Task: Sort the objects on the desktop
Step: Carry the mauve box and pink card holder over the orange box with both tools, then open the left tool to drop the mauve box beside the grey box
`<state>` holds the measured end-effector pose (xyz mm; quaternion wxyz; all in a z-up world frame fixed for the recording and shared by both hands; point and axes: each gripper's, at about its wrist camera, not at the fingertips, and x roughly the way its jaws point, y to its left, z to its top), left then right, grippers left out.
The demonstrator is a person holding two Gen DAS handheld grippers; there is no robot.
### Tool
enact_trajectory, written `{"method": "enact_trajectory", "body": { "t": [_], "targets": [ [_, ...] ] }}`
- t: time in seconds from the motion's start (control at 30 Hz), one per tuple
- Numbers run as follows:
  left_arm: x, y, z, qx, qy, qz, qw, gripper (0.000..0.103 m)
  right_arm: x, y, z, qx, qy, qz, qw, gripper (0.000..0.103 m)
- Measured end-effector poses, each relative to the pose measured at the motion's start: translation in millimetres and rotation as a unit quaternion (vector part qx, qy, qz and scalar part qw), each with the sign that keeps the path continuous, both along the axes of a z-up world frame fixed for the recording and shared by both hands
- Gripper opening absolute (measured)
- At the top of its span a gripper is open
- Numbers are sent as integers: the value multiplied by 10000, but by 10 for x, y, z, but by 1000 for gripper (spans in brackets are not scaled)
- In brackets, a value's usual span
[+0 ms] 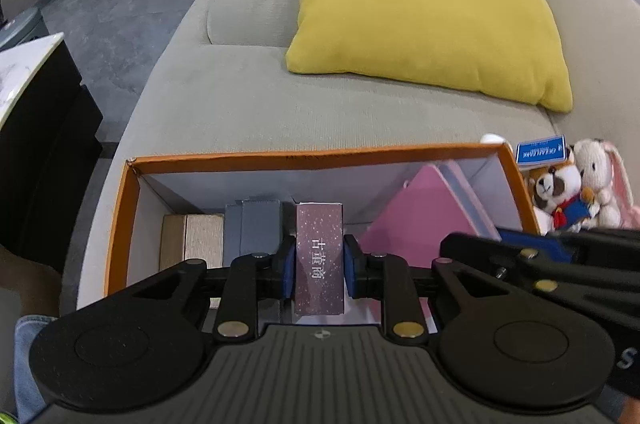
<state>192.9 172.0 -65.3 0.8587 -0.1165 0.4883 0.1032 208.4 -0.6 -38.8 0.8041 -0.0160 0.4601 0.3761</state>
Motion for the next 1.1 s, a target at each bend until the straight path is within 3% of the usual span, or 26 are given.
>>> {"method": "enact_trajectory", "body": {
  "t": [0.3, 0.43, 0.63, 0.83, 1.1],
  "targets": [
    [-67, 177, 128, -505, -309, 250, 9979, 34, -48, 42, -41, 88, 20, -141, 9999, 18],
    [-172, 243, 247, -627, -532, 312, 9961, 47, -139, 103, -55, 17, -172, -218, 9996, 18],
    [-412, 327, 432, -675, -826, 321, 9938, 48, -277, 221, -76, -69, -576, -355, 9977, 18],
    [-621, 417, 458, -617, -855, 357, 9938, 48, -390, 340, -112, -77, -738, -315, 9967, 18],
    [-866, 524, 407, -730, -881, 419, 9925, 48, -431, 421, -154, 143, -698, 56, 9974, 26]
  ]
}}
